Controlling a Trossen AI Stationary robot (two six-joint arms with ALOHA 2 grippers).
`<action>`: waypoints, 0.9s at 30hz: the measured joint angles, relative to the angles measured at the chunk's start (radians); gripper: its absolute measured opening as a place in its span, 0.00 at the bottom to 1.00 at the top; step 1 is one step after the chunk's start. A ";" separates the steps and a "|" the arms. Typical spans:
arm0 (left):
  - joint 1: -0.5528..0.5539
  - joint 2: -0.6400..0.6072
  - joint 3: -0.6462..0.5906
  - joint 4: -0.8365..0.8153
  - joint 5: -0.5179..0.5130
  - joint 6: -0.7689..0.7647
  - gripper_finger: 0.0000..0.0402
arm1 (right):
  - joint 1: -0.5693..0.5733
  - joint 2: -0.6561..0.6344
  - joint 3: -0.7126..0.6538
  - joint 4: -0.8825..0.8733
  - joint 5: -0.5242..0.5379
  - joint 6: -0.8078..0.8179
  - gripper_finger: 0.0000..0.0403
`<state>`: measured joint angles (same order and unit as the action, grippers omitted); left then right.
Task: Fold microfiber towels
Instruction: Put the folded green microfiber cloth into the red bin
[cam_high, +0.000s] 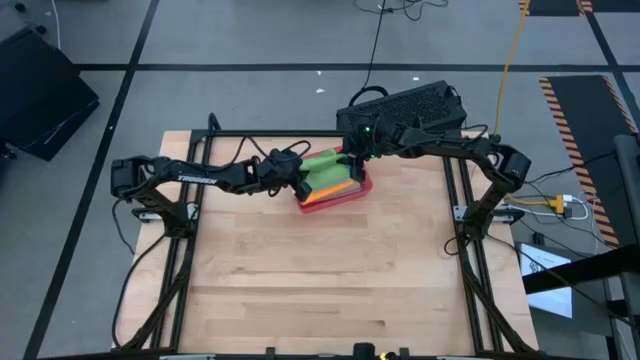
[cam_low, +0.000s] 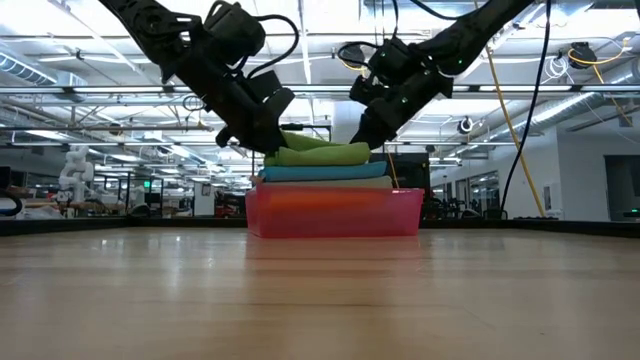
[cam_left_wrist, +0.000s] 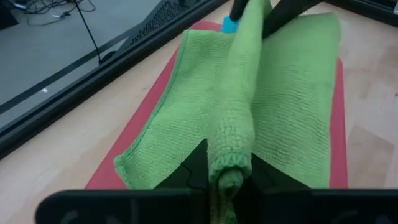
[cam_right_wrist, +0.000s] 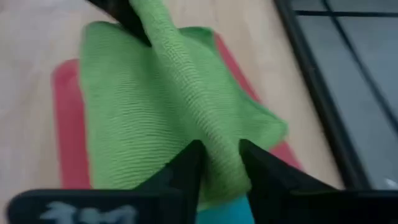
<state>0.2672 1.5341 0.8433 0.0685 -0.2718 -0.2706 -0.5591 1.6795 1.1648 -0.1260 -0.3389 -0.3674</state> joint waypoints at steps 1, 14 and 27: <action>0.000 0.000 0.000 0.000 -0.006 -0.002 0.12 | 0.000 -0.001 0.000 0.007 0.003 -0.003 0.29; 0.000 0.000 0.000 -0.033 -0.076 -0.021 0.44 | 0.021 -0.063 0.000 0.088 0.069 -0.048 0.45; -0.014 0.000 0.001 -0.012 -0.098 0.003 0.49 | 0.038 0.067 -0.129 0.568 -0.290 0.100 0.10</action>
<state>0.2527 1.5341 0.8439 0.0560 -0.3695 -0.2674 -0.5213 1.7468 1.0355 0.4421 -0.6292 -0.2673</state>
